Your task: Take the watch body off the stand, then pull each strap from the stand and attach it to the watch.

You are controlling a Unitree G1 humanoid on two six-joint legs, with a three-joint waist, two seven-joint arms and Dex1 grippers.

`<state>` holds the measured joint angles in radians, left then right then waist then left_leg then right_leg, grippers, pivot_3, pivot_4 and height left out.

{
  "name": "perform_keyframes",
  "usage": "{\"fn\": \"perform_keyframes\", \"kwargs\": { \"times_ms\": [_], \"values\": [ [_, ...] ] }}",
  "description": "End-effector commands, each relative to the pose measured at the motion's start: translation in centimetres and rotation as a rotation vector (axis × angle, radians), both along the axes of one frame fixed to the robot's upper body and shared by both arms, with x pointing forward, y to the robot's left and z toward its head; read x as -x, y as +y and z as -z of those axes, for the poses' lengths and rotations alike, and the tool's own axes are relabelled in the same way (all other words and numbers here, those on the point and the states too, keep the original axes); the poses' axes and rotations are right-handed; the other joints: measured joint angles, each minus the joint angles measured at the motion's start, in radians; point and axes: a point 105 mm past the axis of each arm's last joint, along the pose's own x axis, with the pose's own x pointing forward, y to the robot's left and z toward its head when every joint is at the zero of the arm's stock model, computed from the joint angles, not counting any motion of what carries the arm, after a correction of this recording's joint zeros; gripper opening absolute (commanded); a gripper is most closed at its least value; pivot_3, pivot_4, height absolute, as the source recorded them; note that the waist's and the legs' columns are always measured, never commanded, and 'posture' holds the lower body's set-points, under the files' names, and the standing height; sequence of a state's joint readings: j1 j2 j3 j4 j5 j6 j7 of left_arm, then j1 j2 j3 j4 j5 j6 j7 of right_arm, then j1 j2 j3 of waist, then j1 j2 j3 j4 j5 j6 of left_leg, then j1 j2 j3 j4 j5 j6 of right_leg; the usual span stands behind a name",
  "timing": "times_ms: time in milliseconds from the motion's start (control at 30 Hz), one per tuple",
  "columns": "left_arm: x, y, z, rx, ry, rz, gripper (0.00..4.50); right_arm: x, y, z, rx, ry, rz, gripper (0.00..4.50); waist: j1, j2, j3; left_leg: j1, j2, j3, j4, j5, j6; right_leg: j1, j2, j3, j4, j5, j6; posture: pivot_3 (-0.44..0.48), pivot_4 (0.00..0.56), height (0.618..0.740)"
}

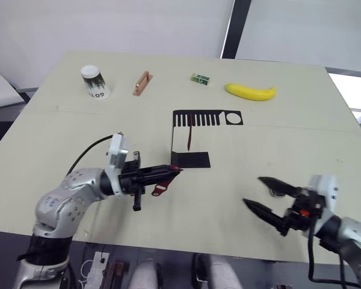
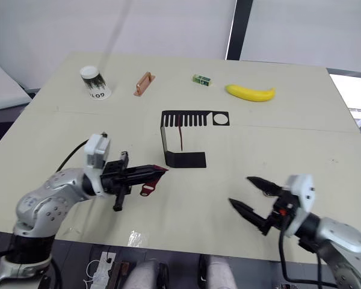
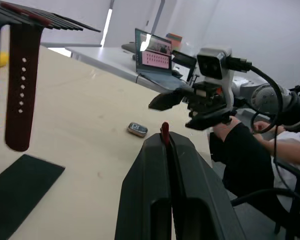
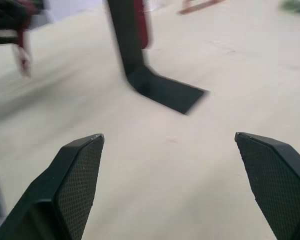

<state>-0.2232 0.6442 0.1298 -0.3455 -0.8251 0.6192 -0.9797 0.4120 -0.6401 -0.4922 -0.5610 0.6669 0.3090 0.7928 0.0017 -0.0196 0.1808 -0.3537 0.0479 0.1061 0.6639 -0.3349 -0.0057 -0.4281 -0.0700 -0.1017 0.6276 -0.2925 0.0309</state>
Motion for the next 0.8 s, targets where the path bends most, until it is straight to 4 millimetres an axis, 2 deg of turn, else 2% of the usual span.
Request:
{"fn": "perform_keyframes", "kwargs": {
  "times_ms": [33, 100, 200, 300, 400, 500, 567, 733, 800],
  "values": [
    [-0.2, 3.2, -0.3, -0.054, -0.077, -0.124, 0.00, 1.6, -4.8, 0.0, 0.134, -0.088, 0.182, 4.45, 0.001, 0.000, 0.000, 0.000, 0.000, 0.000, 0.000, 0.000, 0.000, 0.000, 0.000, 0.000, 0.000, 0.000, 0.000, 0.000, 0.150, 0.740],
    [-1.1, 6.0, 0.5, -0.086, -0.083, -0.258, 0.00, 3.2, -8.0, 1.2, 0.190, -0.075, 0.305, 4.45, 0.001, 0.000, 0.000, 0.000, 0.000, 0.000, 0.000, 0.000, 0.000, 0.000, 0.000, 0.000, -0.001, 0.000, 0.000, 0.000, 0.150, 0.740],
    [-2.3, 9.6, 1.1, -0.117, -0.115, -0.447, 0.00, 5.4, -11.4, 2.6, 0.237, -0.047, 0.445, 4.45, -0.001, 0.000, 0.000, 0.001, 0.000, 0.000, -0.001, -0.003, 0.003, 0.000, 0.000, 0.000, -0.001, 0.000, 0.000, 0.000, 0.150, 0.740],
    [-2.8, 13.1, 1.7, -0.157, -0.138, -0.591, 0.00, 7.7, -14.0, 3.8, 0.254, -0.004, 0.558, 4.45, -0.004, 0.001, 0.000, 0.001, 0.001, 0.001, -0.001, -0.006, 0.005, 0.000, 0.000, 0.000, -0.001, -0.001, -0.001, 0.000, 0.150, 0.740],
    [-3.0, 14.4, 1.5, -0.179, -0.184, -0.659, 0.00, 9.0, -15.1, 4.4, 0.239, 0.012, 0.621, 4.45, -0.004, 0.001, 0.000, 0.002, 0.001, 0.001, -0.002, -0.006, 0.005, 0.000, 0.000, 0.000, 0.000, -0.001, -0.002, 0.000, 0.150, 0.740],
    [-3.1, 14.2, 1.2, -0.165, -0.195, -0.663, 0.00, 9.0, -15.1, 4.4, 0.218, -0.004, 0.641, 4.45, -0.004, 0.001, 0.000, 0.002, 0.001, 0.001, -0.002, -0.007, 0.005, 0.000, -0.002, 0.001, 0.000, -0.001, -0.002, 0.000, 0.150, 0.740],
    [-3.1, 13.3, 1.2, -0.148, -0.185, -0.628, 0.00, 8.1, -14.3, 4.3, 0.193, -0.024, 0.633, 4.45, -0.005, 0.002, 0.000, 0.002, 0.001, 0.001, -0.002, -0.007, 0.005, 0.000, -0.002, 0.001, 0.001, -0.001, -0.002, 0.000, 0.150, 0.740],
    [-2.6, 9.7, 0.7, -0.139, -0.177, -0.473, 0.00, 4.6, -9.7, 2.8, 0.096, -0.093, 0.547, 4.45, -0.006, 0.002, 0.000, 0.003, 0.001, 0.001, -0.002, -0.007, 0.004, 0.000, -0.003, 0.001, 0.002, -0.001, -0.002, 0.000, 0.150, 0.740],
    [-2.0, 7.8, 0.5, -0.158, -0.172, -0.373, 0.00, 3.4, -7.9, 2.6, 0.043, -0.054, 0.553, 4.45, -0.005, 0.003, 0.000, 0.003, 0.001, 0.001, -0.002, -0.004, -0.001, 0.000, -0.003, 0.001, 0.003, -0.001, -0.002, 0.000, 0.150, 0.740]
  ]
}}
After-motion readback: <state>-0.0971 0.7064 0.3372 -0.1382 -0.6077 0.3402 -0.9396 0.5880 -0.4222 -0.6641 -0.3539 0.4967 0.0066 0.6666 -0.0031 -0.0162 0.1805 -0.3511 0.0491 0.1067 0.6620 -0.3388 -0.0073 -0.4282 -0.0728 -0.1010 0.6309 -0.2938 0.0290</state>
